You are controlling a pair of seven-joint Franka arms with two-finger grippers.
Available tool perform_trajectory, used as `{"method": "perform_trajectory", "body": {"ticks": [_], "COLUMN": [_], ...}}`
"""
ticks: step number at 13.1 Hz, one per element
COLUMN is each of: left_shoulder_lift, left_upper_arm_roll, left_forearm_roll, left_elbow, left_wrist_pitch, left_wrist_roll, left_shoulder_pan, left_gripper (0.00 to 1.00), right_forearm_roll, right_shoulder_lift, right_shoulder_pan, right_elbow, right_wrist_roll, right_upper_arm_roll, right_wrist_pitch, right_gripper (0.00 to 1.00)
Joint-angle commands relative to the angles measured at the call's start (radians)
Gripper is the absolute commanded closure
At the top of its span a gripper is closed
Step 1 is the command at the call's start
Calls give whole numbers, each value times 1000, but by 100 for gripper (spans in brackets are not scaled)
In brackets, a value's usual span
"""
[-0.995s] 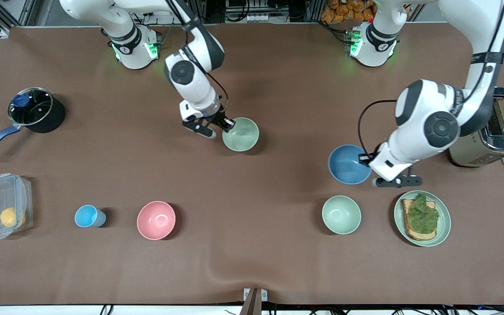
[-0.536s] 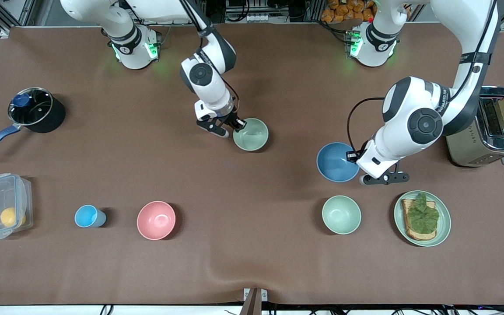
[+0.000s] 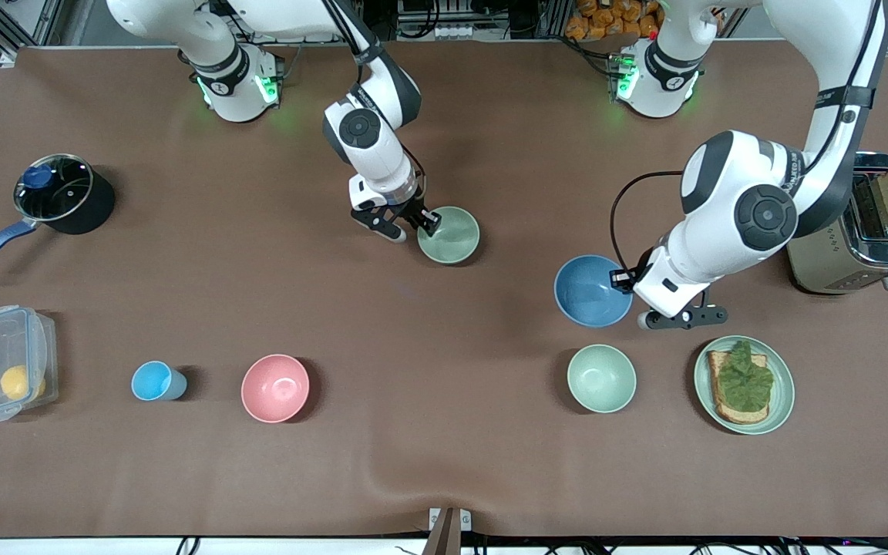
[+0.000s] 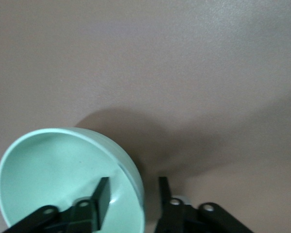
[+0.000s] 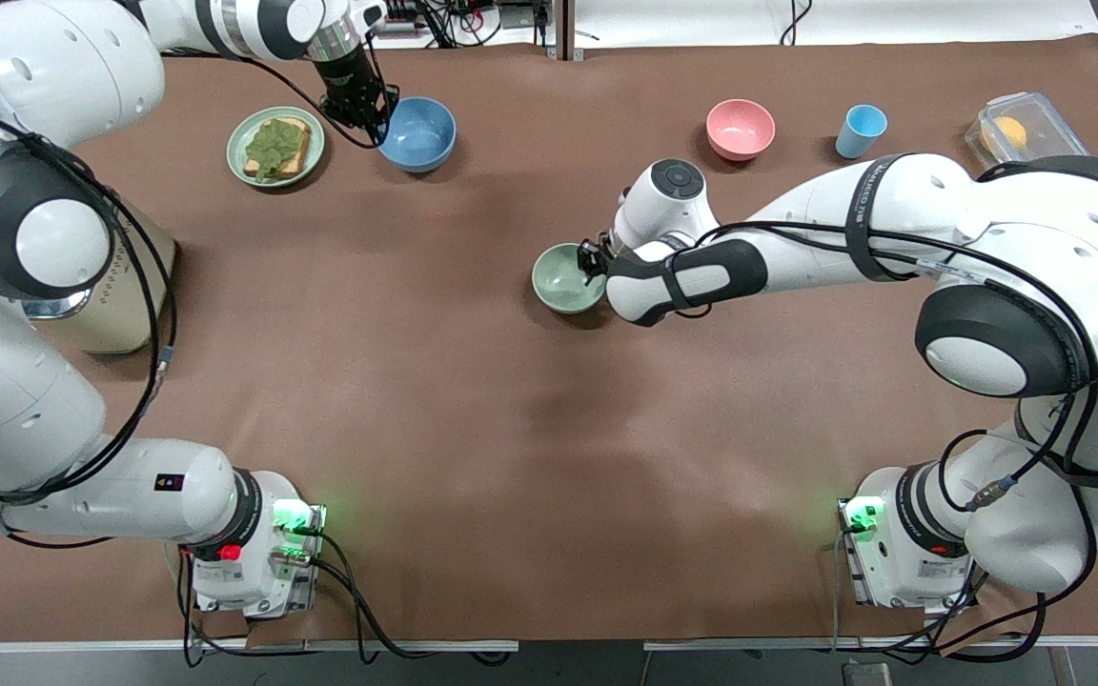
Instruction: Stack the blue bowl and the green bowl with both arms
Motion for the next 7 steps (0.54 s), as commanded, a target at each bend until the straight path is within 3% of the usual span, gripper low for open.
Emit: {"method": "perform_trajectory", "body": {"ticks": [1, 4, 7], "left_shoulder_lift": [-11, -10, -4], "left_upper_arm_roll": [-1, -50, -94], "left_forearm_roll": [-22, -29, -31], "left_elbow": [25, 22, 24], "left_wrist_pitch": [-44, -46, -46], "left_wrist_roll": [-10, -59, -139], "left_shoulder_pan": [-5, -8, -12], "left_gripper": [100, 100, 100], "right_forearm_roll": [19, 19, 19], "right_shoulder_lift": [7, -22, -24], "right_shoulder_pan": [-13, -36, -63], "right_elbow": [38, 54, 84], "right_wrist_roll": [21, 81, 303], "right_upper_arm_roll": [-2, -3, -3], "right_wrist_pitch": [-55, -139, -199], "right_gripper": [0, 0, 0]}}
